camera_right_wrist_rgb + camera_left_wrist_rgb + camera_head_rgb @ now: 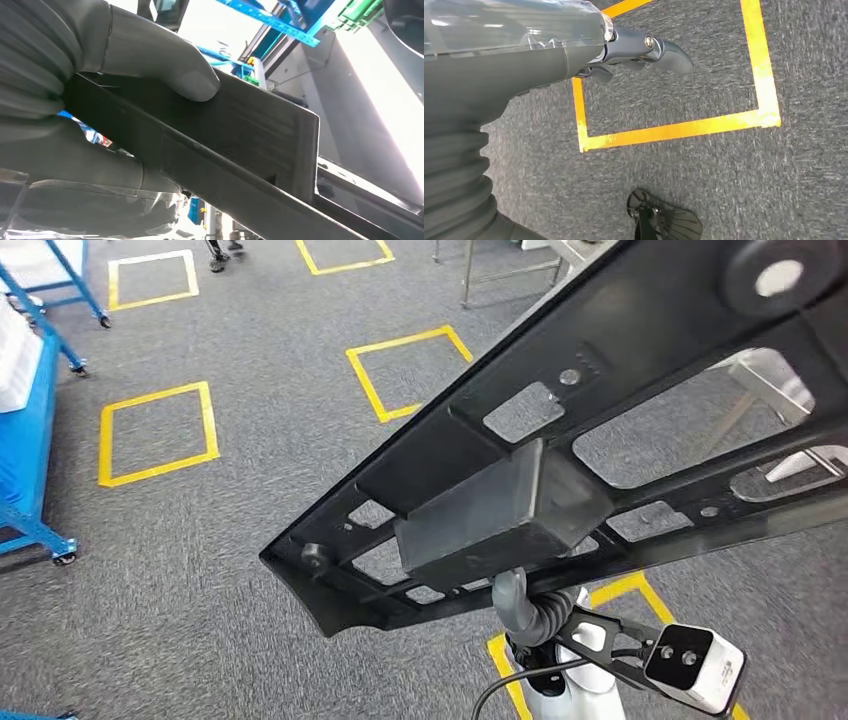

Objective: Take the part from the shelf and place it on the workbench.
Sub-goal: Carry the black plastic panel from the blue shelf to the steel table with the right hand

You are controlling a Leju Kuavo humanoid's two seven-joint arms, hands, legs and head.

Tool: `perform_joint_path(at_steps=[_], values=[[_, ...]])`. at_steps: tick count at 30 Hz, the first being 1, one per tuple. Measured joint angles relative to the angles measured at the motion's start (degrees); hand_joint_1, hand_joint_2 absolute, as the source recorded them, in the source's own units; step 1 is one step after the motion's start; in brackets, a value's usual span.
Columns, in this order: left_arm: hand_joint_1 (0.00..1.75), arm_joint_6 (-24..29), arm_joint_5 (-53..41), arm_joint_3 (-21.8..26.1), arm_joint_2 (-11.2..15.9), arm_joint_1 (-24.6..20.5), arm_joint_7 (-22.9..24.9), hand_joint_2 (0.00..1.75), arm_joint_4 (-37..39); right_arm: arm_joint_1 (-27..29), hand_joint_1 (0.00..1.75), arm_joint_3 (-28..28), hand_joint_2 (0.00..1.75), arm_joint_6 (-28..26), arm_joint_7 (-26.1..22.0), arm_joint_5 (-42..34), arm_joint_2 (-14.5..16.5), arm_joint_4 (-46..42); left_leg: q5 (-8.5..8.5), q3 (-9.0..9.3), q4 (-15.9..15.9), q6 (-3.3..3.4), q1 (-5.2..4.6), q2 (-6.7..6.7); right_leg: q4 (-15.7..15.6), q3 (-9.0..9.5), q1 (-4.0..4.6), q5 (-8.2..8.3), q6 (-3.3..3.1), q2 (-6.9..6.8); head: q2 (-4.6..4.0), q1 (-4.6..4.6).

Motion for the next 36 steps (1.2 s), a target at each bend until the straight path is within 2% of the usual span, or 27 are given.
perform_joint_path(at_steps=[1,2,3,5,6,7,8,9,10,12,13,14,15,17,19,21,22,23,24,25,26,28,29,30,32,34,36], values=[[0.0,-0.07,0.04,-0.1,-0.18,-0.05,-0.14,1.75,0.0,0.01,1.71,0.0,1.75,-0.01,0.01,0.1,-0.22,-0.08,0.15,-0.02,-0.05,0.46,-0.03,0.58,-0.06,-0.18,-0.1,0.12,0.38,0.45,0.0,-0.01],[0.0,-0.16,0.07,-0.22,-0.33,-0.18,-0.27,1.75,0.0,0.0,1.71,0.0,1.75,-0.01,0.01,0.22,-0.47,-0.15,0.31,0.03,-0.19,0.92,-0.07,1.19,0.19,-0.42,-0.15,-0.07,0.68,-0.02,0.0,0.0],[0.0,-0.27,0.1,-0.32,-0.51,-0.3,-0.39,1.75,0.0,-0.05,1.71,0.01,1.75,0.0,0.01,0.34,-0.75,-0.22,0.46,0.02,-0.35,1.37,-0.08,1.79,1.28,-0.98,-0.09,-0.83,0.96,-1.3,0.0,0.0],[0.0,-0.51,0.14,-0.44,-0.86,-0.32,-0.6,1.75,0.0,-0.14,1.71,0.11,1.75,-0.1,0.02,0.51,-1.16,-0.32,0.56,-0.01,-0.55,1.99,-0.21,3.1,6.98,-3.7,-0.02,-4.11,1.37,-4.82,0.0,0.01],[0.0,-0.66,0.15,-0.44,-1.07,-0.19,-0.68,1.75,0.0,-0.17,1.71,0.24,1.75,-0.42,0.02,0.89,-1.39,-0.33,0.51,-0.07,-0.55,2.15,-0.34,3.82,11.24,-5.79,-0.06,-6.09,1.55,-5.89,0.0,0.0],[0.0,-0.82,0.15,-0.45,-1.27,-0.06,-0.72,1.75,0.0,-0.15,1.71,0.47,1.75,-0.92,0.02,1.5,-1.68,-0.32,0.46,-0.1,-0.54,2.22,-0.45,4.58,14.98,-7.65,-0.14,-7.5,1.67,-6.33,0.0,0.01],[0.0,-0.95,0.13,-0.46,-1.5,0.0,-0.74,1.75,0.0,-0.12,1.71,0.75,1.75,-1.54,0.04,2.19,-2.05,-0.31,0.41,-0.12,-0.54,2.26,-0.54,5.33,17.18,-8.77,-0.2,-7.95,1.72,-6.53,0.0,0.01],[0.0,-1.04,0.07,-0.48,-1.72,-0.02,-0.74,1.75,0.0,-0.12,1.71,1.09,1.75,-2.1,0.05,2.82,-2.44,-0.31,0.34,-0.09,-0.53,2.27,-0.6,6.04,17.02,-8.68,-0.21,-7.26,1.68,-6.7,0.0,0.01],[0.0,-1.11,-0.03,-0.53,-1.97,-0.09,-0.73,1.75,0.0,-0.15,1.71,1.49,1.75,-2.49,0.07,3.15,-2.79,-0.3,0.25,0.01,-0.53,2.24,-0.65,6.64,14.42,-7.31,-0.18,-5.62,1.53,-6.99,0.0,0.01],[0.0,-1.21,-0.29,-0.71,-2.49,-0.23,-0.65,1.75,0.01,-0.39,1.71,2.3,1.75,-2.92,0.09,3.21,-3.35,-0.29,-0.04,0.33,-0.48,2.02,-0.88,7.69,5.87,-2.72,0.27,-2.01,0.83,-9.14,0.0,0.01],[0.0,-1.22,-0.4,-0.79,-2.75,-0.25,-0.5,1.75,0.01,-0.65,1.71,2.75,1.75,-3.14,0.09,3.15,-3.61,-0.26,-0.21,0.45,-0.44,1.81,-1.04,8.16,2.6,-1.05,0.59,-1.05,0.41,-10.27,0.0,0.0],[0.0,-1.17,-0.48,-0.84,-2.93,-0.25,-0.26,1.75,0.02,-0.93,1.71,3.18,1.75,-3.36,0.08,3.03,-3.85,-0.21,-0.36,0.53,-0.4,1.57,-1.18,8.68,0.66,-0.14,0.91,-0.69,0.05,-11.08,0.0,0.0],[0.0,-1.08,-0.54,-0.85,-3.13,-0.24,0.05,1.75,0.02,-1.17,1.71,3.53,1.75,-3.55,0.08,2.9,-4.09,-0.13,-0.49,0.59,-0.39,1.32,-1.28,9.25,0.0,0.03,1.15,-0.79,-0.22,-11.22,0.0,0.0],[0.0,-0.77,-0.7,-0.88,-3.37,-0.35,0.72,1.75,0.02,-1.37,1.71,4.06,1.75,-3.77,0.08,2.64,-4.49,0.06,-0.81,0.83,-0.35,0.78,-1.22,10.0,-0.4,0.04,1.01,-0.51,-0.72,-9.81,0.0,-0.01],[0.0,-0.39,-0.92,-0.91,-3.56,-0.44,1.29,1.75,0.02,-1.56,1.71,4.57,1.75,-4.04,0.08,2.54,-4.74,0.25,-2.43,0.05,1.99,0.18,-0.97,7.83,-1.0,0.43,0.58,-0.16,-1.29,-8.59,0.0,-0.01],[0.0,-0.07,-1.05,-0.91,-3.64,-0.24,1.77,1.75,0.02,-1.81,1.71,5.25,1.75,-4.68,0.08,2.69,-4.91,0.54,-5.87,-3.33,9.03,-0.36,-0.69,4.85,-1.19,0.63,0.39,-0.05,-1.63,-7.3,0.0,-0.01],[0.0,0.03,-1.07,-0.91,-3.65,-0.07,1.97,1.75,0.02,-1.87,1.71,5.57,1.75,-5.18,0.08,2.86,-5.0,0.73,-7.35,-5.42,13.03,-0.57,-0.62,4.3,-1.16,0.64,0.39,-0.06,-1.71,-6.55,0.0,-0.01],[0.0,0.06,-1.07,-0.91,-3.66,0.07,2.1,1.75,0.02,-1.87,1.71,5.8,1.75,-5.66,0.08,3.0,-5.12,0.93,-7.92,-7.0,15.77,-0.73,-0.57,4.12,-1.11,0.66,0.38,-0.08,-1.72,-5.77,0.0,-0.01],[0.0,0.05,-1.07,-0.91,-3.67,0.15,2.19,1.75,0.02,-1.87,1.71,5.99,1.75,-6.12,0.09,3.1,-5.25,1.12,-7.26,-7.57,16.29,-0.82,-0.51,4.07,-1.04,0.72,0.35,-0.11,-1.69,-5.0,0.0,-0.01],[0.0,0.04,-1.07,-0.91,-3.7,0.16,2.22,1.75,0.02,-1.89,1.71,6.16,1.75,-6.46,0.09,3.11,-5.38,1.31,-5.61,-7.08,14.63,-0.87,-0.42,3.96,-0.95,0.82,0.31,-0.16,-1.6,-4.25,0.0,-0.01],[0.0,0.03,-1.07,-0.91,-3.72,0.14,2.23,1.75,0.02,-1.93,1.71,6.33,1.75,-6.63,0.09,3.08,-5.51,1.45,-3.21,-5.55,10.91,-0.89,-0.27,3.47,-0.81,0.93,0.26,-0.27,-1.45,-3.54,0.0,-0.01],[0.0,0.02,-1.03,-0.91,-3.75,0.1,2.23,1.75,0.02,-2.14,1.71,6.65,1.75,-6.79,0.09,3.02,-5.75,1.66,-0.03,-2.23,3.37,-0.7,0.02,1.39,-0.38,0.86,0.25,-0.53,-0.95,-2.2,0.0,-0.01],[0.0,0.02,-1.02,-0.91,-3.75,0.12,2.27,1.75,0.02,-2.25,1.71,6.78,1.75,-6.87,0.09,3.02,-5.86,1.72,0.57,-1.23,1.11,-0.48,0.08,0.59,-0.19,0.66,0.24,-0.57,-0.63,-1.62,0.0,-0.01],[0.0,0.02,-1.01,-0.91,-3.76,0.13,2.33,1.75,0.02,-2.33,1.71,6.86,1.75,-6.98,0.09,3.02,-5.97,1.78,0.43,-0.93,0.37,-0.17,0.05,0.25,-0.09,0.42,0.21,-0.53,-0.3,-1.1,0.0,-0.02],[0.0,0.02,-1.02,-0.91,-3.88,0.11,2.58,1.75,0.02,-2.33,1.71,6.91,1.75,-7.43,0.09,3.02,-6.22,1.88,0.56,-0.87,0.09,0.59,0.0,1.11,-0.05,0.09,0.04,-0.43,0.39,-0.29,0.0,-0.02],[0.0,-0.02,-1.05,-0.91,-4.06,-0.03,2.78,1.75,0.02,-2.29,1.71,6.91,1.75,-8.02,0.08,2.97,-6.52,1.92,0.78,-0.73,-0.28,1.43,0.06,2.21,1.9,-0.86,0.1,-1.77,0.94,-1.98,0.0,-0.01],[0.0,-0.04,-1.06,-0.91,-4.14,0.02,2.84,1.75,0.02,-2.18,1.71,6.92,1.75,-8.43,0.08,2.91,-6.77,1.94,0.81,-0.66,-0.5,1.98,-0.05,3.44,8.38,-4.01,0.14,-5.23,1.29,-5.08,0.0,0.0]])
